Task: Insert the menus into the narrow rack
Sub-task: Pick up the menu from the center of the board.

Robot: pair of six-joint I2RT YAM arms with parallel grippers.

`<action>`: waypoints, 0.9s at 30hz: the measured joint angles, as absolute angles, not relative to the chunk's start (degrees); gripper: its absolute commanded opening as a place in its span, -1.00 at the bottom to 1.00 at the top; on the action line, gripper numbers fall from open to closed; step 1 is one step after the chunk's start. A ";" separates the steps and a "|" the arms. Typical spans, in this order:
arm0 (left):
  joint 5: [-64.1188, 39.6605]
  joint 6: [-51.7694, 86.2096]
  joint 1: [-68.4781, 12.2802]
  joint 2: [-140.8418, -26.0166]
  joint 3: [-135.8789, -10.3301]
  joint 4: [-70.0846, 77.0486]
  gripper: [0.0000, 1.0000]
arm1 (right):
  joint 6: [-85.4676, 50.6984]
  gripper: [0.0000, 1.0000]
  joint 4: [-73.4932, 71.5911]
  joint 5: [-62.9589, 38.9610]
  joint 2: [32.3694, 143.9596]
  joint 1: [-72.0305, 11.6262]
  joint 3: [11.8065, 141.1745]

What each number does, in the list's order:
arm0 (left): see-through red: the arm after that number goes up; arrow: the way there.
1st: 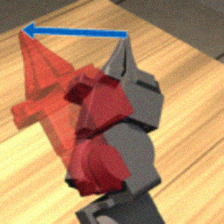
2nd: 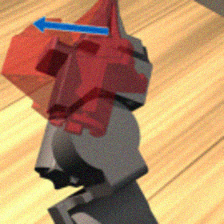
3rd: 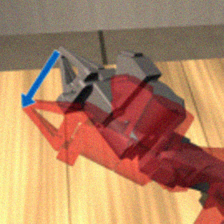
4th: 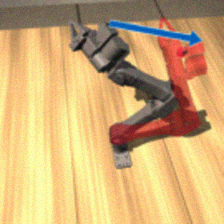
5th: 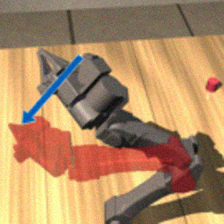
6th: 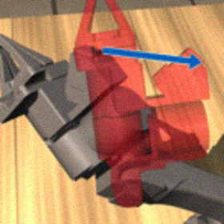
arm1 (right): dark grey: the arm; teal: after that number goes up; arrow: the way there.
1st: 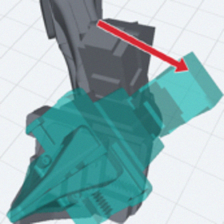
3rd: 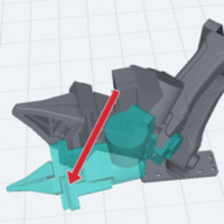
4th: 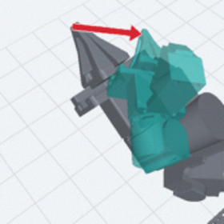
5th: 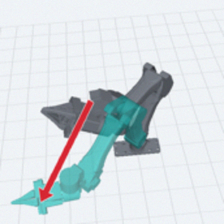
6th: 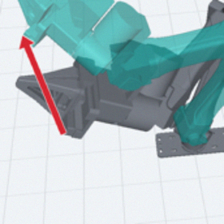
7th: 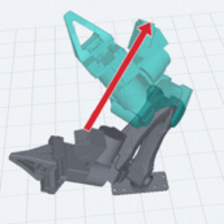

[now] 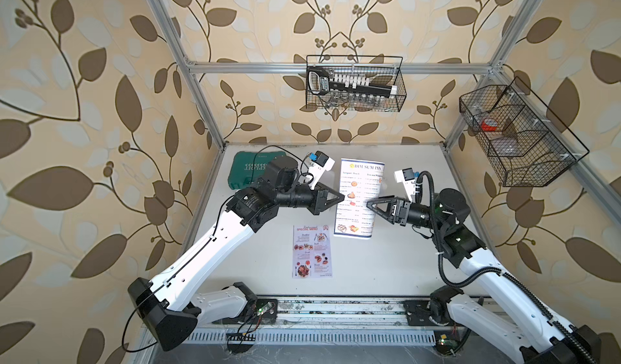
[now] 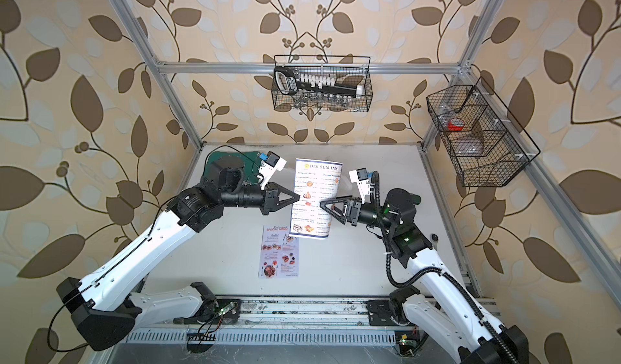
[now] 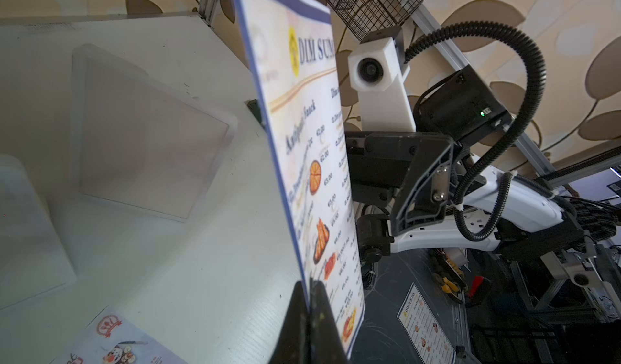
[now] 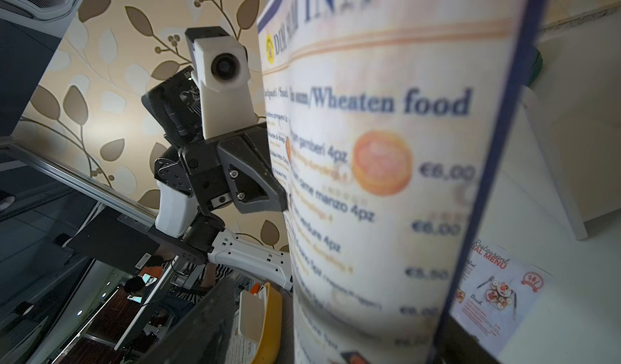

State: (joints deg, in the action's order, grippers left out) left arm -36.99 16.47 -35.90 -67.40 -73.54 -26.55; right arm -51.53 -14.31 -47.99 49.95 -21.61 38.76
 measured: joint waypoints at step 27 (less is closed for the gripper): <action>-36.99 14.33 -35.90 -68.84 -74.48 -28.18 -1.00 | -44.45 -0.15 -5.80 -46.72 50.63 -19.33 42.46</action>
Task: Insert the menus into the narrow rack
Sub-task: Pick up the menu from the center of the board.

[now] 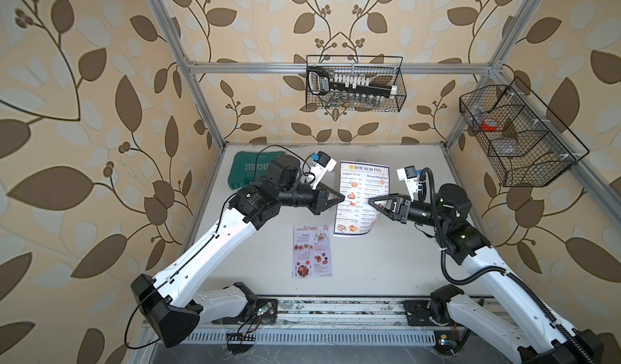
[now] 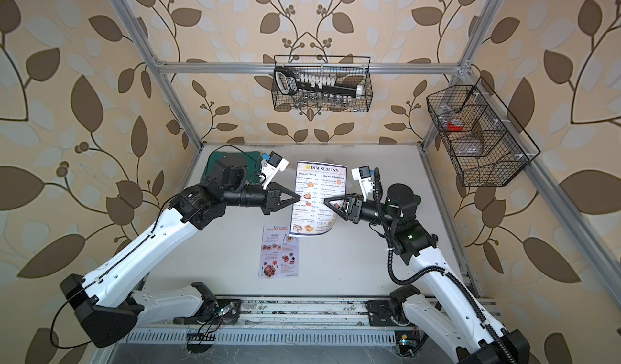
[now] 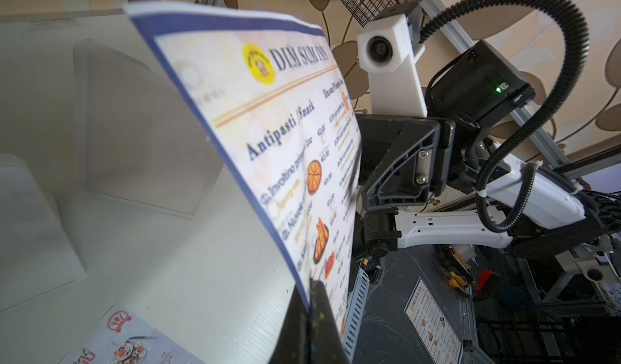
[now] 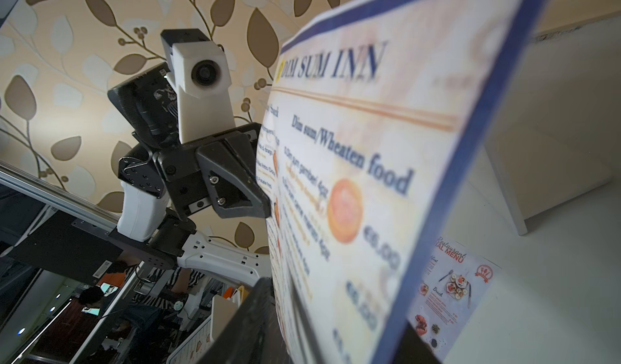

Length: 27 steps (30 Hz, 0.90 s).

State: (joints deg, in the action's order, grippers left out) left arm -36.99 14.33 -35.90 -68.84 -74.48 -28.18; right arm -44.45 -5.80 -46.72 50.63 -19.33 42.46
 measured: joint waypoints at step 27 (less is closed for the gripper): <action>-37.54 13.63 -35.90 -68.86 -74.48 -28.10 -1.00 | -41.23 -0.17 -2.37 -47.00 52.75 -17.21 45.36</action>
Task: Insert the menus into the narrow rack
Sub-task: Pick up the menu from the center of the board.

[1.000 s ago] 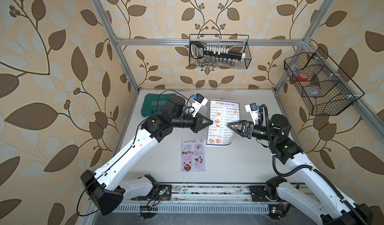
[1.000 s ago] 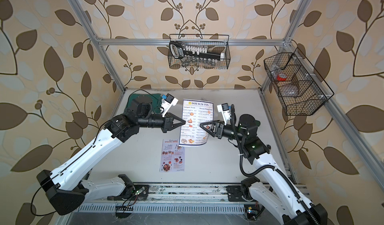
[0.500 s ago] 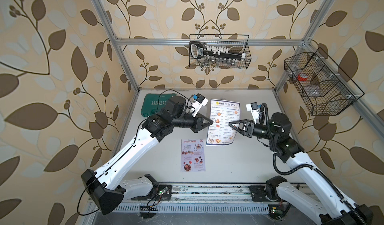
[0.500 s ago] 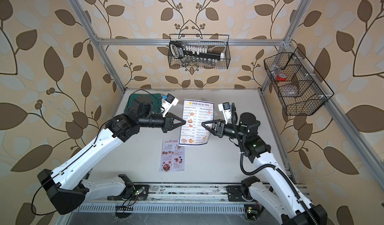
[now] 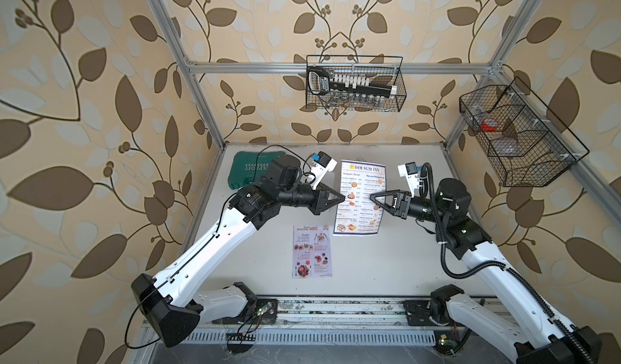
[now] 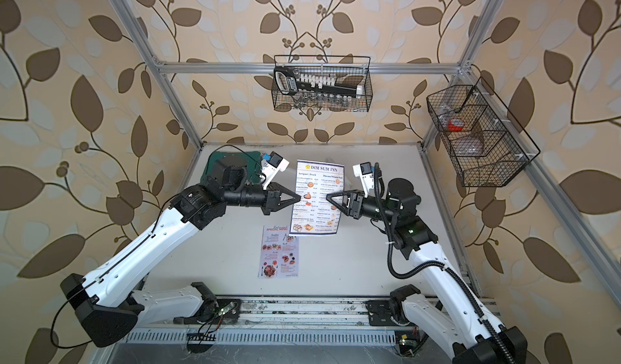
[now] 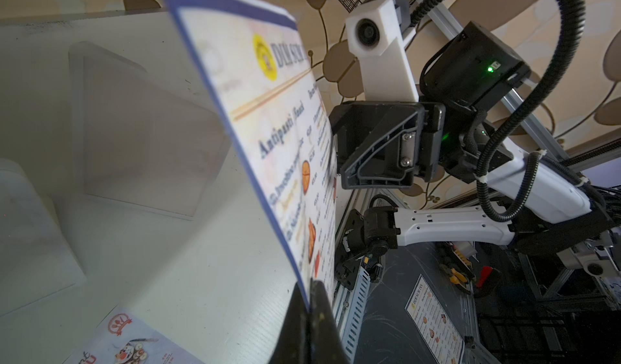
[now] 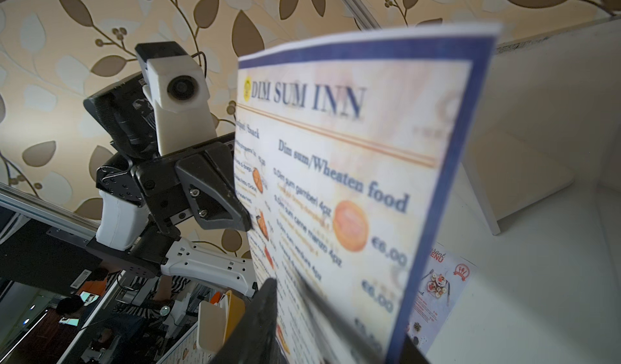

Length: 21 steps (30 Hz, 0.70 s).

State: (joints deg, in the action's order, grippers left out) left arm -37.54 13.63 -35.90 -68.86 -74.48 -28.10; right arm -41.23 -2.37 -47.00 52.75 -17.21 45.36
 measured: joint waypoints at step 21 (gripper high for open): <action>-37.50 13.47 -35.90 -68.73 -74.37 -27.18 -1.00 | -42.39 -0.34 -4.05 -50.00 52.90 -17.17 44.56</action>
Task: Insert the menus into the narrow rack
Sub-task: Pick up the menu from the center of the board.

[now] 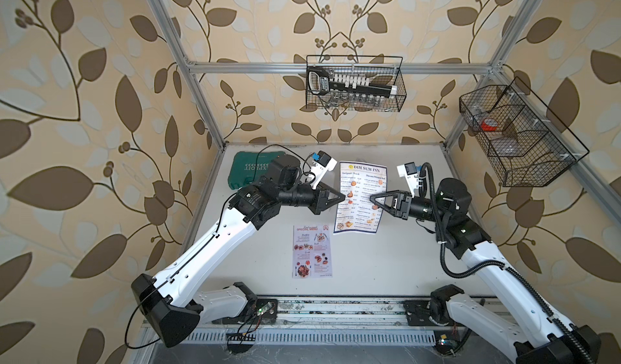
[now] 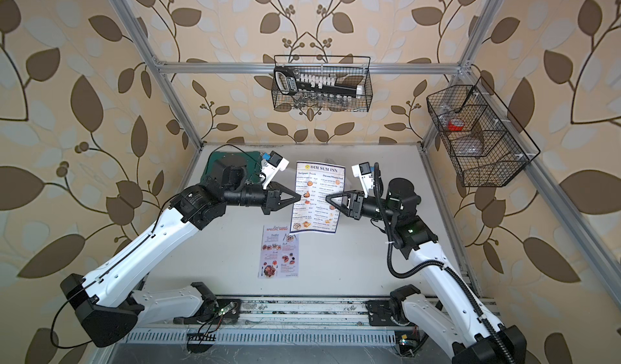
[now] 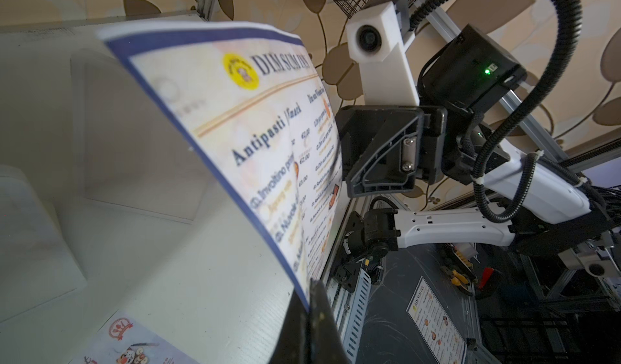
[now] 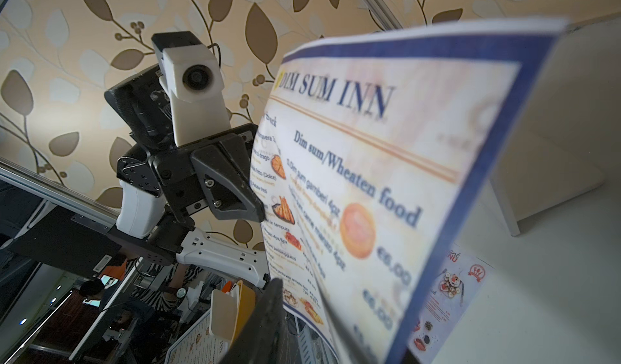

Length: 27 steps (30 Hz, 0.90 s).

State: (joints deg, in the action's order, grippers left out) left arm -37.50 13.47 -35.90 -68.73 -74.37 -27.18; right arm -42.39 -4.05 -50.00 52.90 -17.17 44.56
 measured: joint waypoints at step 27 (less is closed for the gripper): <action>-37.50 12.69 -35.90 -67.66 -73.93 -25.91 0.19 | -42.57 -1.00 -4.12 -50.24 52.16 -17.17 44.51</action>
State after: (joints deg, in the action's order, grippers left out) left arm -37.50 12.69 -35.90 -67.66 -73.93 -25.91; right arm -42.57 -4.12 -50.24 52.16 -17.17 44.51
